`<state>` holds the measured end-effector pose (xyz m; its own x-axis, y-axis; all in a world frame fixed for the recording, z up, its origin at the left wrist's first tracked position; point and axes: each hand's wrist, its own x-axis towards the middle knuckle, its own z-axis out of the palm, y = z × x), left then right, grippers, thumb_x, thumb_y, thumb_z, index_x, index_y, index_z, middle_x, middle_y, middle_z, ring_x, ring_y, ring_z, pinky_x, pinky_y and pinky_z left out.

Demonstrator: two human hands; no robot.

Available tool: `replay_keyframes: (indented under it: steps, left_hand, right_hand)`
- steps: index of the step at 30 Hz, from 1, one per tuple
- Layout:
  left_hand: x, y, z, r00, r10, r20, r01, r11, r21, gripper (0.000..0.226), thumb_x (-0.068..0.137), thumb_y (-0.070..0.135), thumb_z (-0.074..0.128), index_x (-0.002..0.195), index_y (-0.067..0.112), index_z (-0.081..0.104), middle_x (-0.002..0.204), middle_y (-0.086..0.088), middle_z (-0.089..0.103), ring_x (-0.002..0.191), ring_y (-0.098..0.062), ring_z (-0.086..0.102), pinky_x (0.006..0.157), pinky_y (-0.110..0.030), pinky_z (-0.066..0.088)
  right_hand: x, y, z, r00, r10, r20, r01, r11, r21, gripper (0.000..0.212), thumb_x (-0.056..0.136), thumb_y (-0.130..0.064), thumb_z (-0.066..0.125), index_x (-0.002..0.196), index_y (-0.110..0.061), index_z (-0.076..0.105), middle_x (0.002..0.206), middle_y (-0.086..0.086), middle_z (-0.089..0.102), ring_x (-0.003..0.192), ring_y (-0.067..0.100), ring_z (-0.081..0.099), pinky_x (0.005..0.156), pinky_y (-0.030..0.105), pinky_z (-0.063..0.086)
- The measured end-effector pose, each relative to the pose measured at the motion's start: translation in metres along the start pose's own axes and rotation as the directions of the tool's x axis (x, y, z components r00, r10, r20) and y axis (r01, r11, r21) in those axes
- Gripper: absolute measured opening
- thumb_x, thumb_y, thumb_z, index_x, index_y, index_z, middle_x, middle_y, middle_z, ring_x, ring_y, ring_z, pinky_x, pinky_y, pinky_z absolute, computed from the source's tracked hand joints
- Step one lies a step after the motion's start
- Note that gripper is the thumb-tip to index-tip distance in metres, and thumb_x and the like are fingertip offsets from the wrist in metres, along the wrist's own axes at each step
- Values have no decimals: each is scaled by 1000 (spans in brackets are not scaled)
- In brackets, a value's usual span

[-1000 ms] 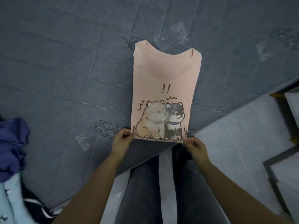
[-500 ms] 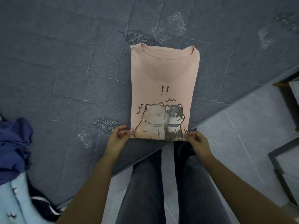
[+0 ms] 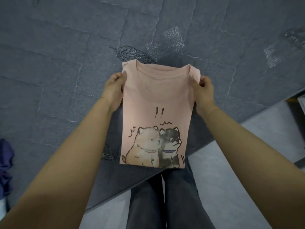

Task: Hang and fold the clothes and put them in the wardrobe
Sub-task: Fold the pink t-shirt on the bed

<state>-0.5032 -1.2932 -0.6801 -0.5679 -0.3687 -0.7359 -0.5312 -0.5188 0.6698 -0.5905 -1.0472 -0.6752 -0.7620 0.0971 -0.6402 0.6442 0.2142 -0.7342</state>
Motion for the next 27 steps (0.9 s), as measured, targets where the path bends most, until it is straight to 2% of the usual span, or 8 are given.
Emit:
replay_keyframes:
  steps: [6,10,13,16,19,22,25,27]
  left_hand:
    - [15,12,17,995,43,-92,-36,996,78,20,102,18,49,82,15,51,69,0,54,59,-8,48,60,-23,44]
    - [19,12,22,980,58,-191,-25,984,174,21,102,22,50,81,18,48,69,1,46,58,-9,38,56,-24,35]
    - [18,11,13,992,-122,-39,126,986,113,28,97,29,58,108,4,60,96,-9,69,84,-20,66,73,-29,54]
    - [9,2,6,935,-340,105,323,934,155,52,84,32,72,125,2,61,115,-13,71,105,-24,68,81,-32,58]
    - [5,-14,9,918,-387,86,368,913,176,55,73,36,79,119,7,65,110,-10,73,100,-22,70,78,-33,59]
    - [7,-24,8,945,-325,40,321,943,87,45,74,30,81,112,8,68,105,-11,74,95,-23,72,71,-33,59]
    - [-2,-25,10,957,-290,20,289,956,41,36,78,27,80,108,10,70,102,-10,75,94,-22,72,72,-35,60]
    - [-14,-19,12,966,-256,31,255,967,22,41,76,25,80,112,9,69,103,-10,74,95,-23,71,78,-38,59]
  right_hand:
    - [22,-6,-7,998,39,-48,-38,999,28,21,97,-27,59,81,-19,48,77,-5,49,65,6,46,58,19,45]
    - [29,-6,-19,995,67,71,-66,998,-22,12,92,-18,67,98,-16,56,84,-6,61,70,2,57,56,9,47]
    - [28,1,-30,958,149,247,-125,986,-112,20,88,-14,71,103,-20,60,95,-5,69,82,6,65,65,15,53]
    - [30,6,-37,915,191,356,-147,978,-147,20,85,-16,73,105,-17,67,101,0,74,94,14,69,75,20,56]
    - [36,8,-36,877,231,421,-227,972,-61,29,86,-19,73,113,-11,68,111,7,73,105,22,68,88,31,56]
    - [32,7,-23,829,276,487,-346,936,59,31,83,-26,73,110,-12,71,112,10,72,103,23,69,82,31,58]
    - [15,6,-19,833,275,481,-401,898,181,24,86,-27,71,104,-11,74,111,11,72,102,23,70,79,32,58]
    - [-4,4,-23,854,243,461,-394,880,266,30,89,-25,68,113,-7,70,115,14,71,105,26,68,81,34,58]
